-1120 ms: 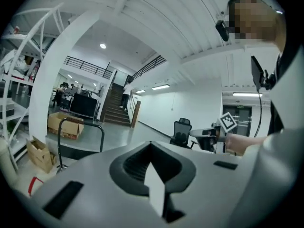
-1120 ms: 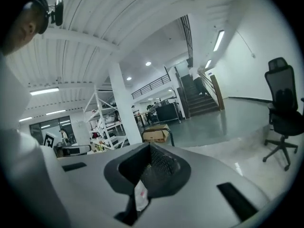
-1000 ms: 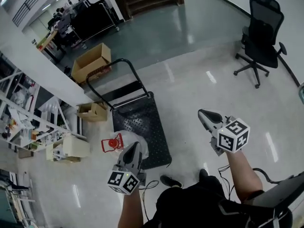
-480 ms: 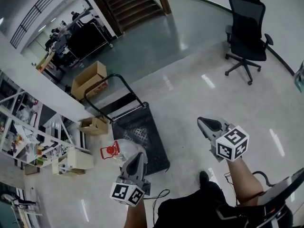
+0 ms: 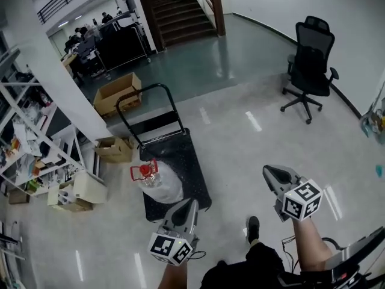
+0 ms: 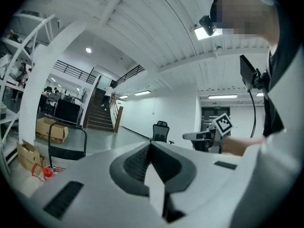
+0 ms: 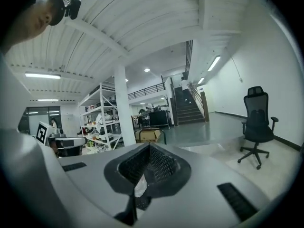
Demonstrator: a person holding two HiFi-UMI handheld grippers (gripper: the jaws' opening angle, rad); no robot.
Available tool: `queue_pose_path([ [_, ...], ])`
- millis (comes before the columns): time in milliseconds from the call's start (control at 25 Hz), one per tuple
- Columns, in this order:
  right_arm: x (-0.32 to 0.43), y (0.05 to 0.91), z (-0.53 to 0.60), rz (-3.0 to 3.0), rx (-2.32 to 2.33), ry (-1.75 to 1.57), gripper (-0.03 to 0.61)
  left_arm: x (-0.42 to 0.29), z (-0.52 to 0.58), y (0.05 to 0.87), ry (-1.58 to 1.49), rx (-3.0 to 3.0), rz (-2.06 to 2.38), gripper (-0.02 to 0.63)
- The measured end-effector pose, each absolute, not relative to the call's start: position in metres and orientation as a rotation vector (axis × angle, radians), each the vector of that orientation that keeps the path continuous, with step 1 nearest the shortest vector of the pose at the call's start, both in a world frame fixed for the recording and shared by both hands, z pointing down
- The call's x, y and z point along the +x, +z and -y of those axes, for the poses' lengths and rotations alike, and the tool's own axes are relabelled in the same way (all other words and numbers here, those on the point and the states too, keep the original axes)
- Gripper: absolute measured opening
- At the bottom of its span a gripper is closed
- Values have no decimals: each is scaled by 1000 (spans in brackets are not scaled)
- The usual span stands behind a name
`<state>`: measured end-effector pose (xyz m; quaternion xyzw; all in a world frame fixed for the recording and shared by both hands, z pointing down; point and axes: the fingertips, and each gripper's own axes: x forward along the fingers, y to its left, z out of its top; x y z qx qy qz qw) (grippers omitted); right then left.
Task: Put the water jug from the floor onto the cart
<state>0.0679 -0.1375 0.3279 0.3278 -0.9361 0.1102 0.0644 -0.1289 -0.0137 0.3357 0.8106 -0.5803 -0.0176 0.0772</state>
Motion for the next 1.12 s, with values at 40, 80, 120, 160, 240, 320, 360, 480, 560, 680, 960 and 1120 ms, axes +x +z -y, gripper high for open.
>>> queue_pose_path([
  [40,63,327,120,2819,987,341,2,-132,-3,336,-52,2430,1724,-3],
  [80,59,325,102,2814,974,345,2,-134,-19,336,-48,2429,1715,-3],
  [120,55,322,84,2809,958,338,2,-136,-33,334,-47,2427,1709,-3],
  [160,53,320,68,2805,945,324,2,-137,-46,332,-53,2424,1704,-3],
  [240,58,314,44,2807,939,296,2,-132,-68,326,-79,2427,1697,-3],
  [320,68,309,26,2819,945,288,2,-120,-86,318,-87,2447,1696,-3],
  [360,73,308,18,2828,946,289,2,-114,-95,313,-84,2455,1702,-3],
  [480,91,299,-1,2875,942,284,2,-91,-116,304,-60,2463,1732,-3],
  [560,111,293,-13,2909,941,264,2,-66,-127,299,-31,2465,1756,-3],
  [680,150,296,-38,2925,905,249,2,-17,-149,289,-15,2481,1782,-3],
  [960,271,317,-106,2927,804,183,2,110,-215,313,-30,2396,1796,-3],
  [1120,318,330,-147,2950,753,245,2,172,-257,328,16,2340,1761,-3],
])
